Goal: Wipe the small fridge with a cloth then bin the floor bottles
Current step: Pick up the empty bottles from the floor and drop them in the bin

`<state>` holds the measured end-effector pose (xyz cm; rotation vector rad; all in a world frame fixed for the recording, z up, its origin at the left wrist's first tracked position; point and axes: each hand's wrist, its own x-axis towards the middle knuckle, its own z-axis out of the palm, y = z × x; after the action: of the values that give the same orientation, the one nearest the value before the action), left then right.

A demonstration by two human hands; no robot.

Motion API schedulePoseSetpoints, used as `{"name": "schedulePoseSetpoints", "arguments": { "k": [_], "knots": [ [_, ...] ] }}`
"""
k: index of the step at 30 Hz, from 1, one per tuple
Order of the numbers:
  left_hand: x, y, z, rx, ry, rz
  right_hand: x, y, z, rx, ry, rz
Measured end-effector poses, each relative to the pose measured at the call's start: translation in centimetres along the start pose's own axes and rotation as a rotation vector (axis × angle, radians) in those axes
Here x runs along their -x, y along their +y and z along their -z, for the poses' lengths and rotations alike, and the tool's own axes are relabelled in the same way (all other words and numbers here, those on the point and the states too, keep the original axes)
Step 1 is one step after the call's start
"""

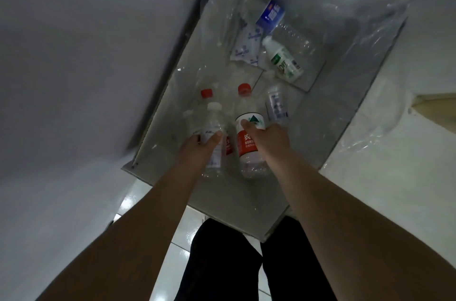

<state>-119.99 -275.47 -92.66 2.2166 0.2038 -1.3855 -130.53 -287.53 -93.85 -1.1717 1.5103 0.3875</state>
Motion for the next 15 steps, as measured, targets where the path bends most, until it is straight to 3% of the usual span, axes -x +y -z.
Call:
{"name": "schedulePoseSetpoints", "arguments": {
  "k": [9, 15],
  "knots": [
    [-4.4, -1.5, -2.4, -0.32, 0.158, -0.114, -3.9, 3.1, -3.1, 0.138, 0.12, 0.014],
    [-4.9, -0.5, -3.3, -0.379, 0.237, -0.144, -4.7, 3.4, -3.2, 0.115, 0.084, 0.024]
  ]
}}
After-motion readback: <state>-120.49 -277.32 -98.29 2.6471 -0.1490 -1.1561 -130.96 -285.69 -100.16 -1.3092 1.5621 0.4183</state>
